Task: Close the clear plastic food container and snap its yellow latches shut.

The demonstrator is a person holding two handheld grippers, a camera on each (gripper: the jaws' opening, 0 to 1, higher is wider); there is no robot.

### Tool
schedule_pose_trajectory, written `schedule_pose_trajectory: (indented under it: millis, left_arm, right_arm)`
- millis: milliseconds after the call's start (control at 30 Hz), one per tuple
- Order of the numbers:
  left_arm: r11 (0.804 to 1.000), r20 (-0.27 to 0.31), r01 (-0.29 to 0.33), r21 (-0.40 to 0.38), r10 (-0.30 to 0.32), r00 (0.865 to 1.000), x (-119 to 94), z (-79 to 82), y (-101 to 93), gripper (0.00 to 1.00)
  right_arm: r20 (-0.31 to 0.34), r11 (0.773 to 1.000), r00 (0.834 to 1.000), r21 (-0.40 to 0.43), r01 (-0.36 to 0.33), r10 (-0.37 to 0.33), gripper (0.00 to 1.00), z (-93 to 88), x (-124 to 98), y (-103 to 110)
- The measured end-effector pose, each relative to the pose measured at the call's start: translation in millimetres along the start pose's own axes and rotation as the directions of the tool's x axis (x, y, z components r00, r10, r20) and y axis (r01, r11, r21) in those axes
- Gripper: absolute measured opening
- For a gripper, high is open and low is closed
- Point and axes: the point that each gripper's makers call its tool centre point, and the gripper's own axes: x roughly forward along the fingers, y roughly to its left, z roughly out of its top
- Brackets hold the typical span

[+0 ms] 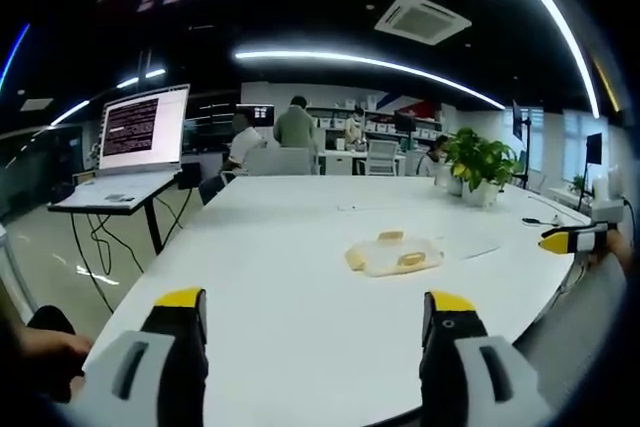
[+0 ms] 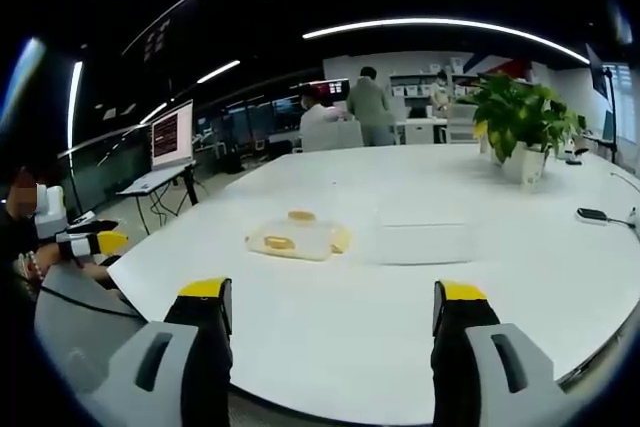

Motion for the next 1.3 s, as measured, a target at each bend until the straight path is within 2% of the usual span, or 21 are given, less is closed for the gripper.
schedule_pose_trajectory:
  millis: [867,1300]
  left_arm:
    - [1.0,-0.022,0.004,0.011,-0.004,1.0,0.4,-4.1,0.3,0.84]
    - [1.0,-0.01,0.004,0.0,-0.004,1.0,1.8,-1.0,1.5,0.85]
  right_arm:
    - [0.0,1.0,1.0,0.0,-0.015,0.015,0.78,-1.1,-0.2,3.7]
    - [0.002,1.0,1.0,0.0,-0.019,0.019,0.78,0.4,1.5,4.4]
